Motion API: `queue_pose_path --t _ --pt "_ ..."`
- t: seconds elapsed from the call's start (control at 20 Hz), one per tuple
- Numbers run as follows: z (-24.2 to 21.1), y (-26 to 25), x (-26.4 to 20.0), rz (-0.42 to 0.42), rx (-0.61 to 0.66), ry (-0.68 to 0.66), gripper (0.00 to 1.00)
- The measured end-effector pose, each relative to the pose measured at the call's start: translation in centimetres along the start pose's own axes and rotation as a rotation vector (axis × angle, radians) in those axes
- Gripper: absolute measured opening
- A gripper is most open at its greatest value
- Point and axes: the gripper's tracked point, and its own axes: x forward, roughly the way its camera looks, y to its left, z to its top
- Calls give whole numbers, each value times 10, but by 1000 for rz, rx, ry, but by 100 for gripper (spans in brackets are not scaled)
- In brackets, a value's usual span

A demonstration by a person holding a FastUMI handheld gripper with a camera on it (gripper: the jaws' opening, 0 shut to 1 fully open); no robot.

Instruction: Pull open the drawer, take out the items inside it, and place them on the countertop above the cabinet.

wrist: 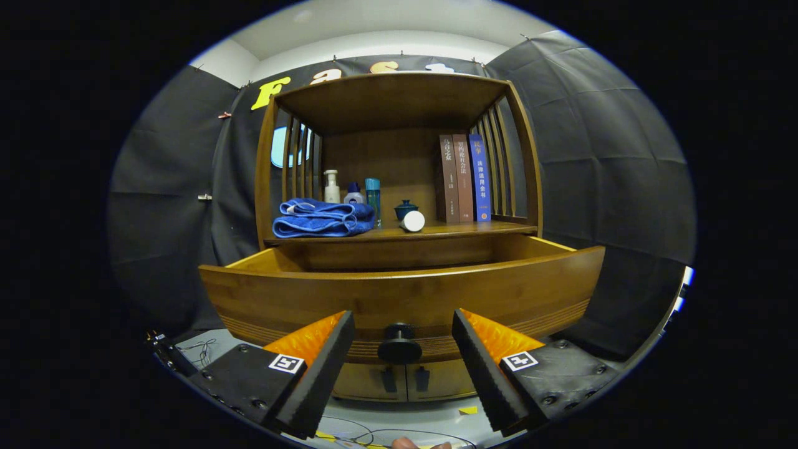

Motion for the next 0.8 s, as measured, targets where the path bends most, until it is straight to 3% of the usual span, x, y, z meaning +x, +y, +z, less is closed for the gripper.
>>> queue_pose_path --t 0.55,0.8 --pt "-5 4 25 4 14 5 99" --pt "-1 5 58 2 -10 60 99"
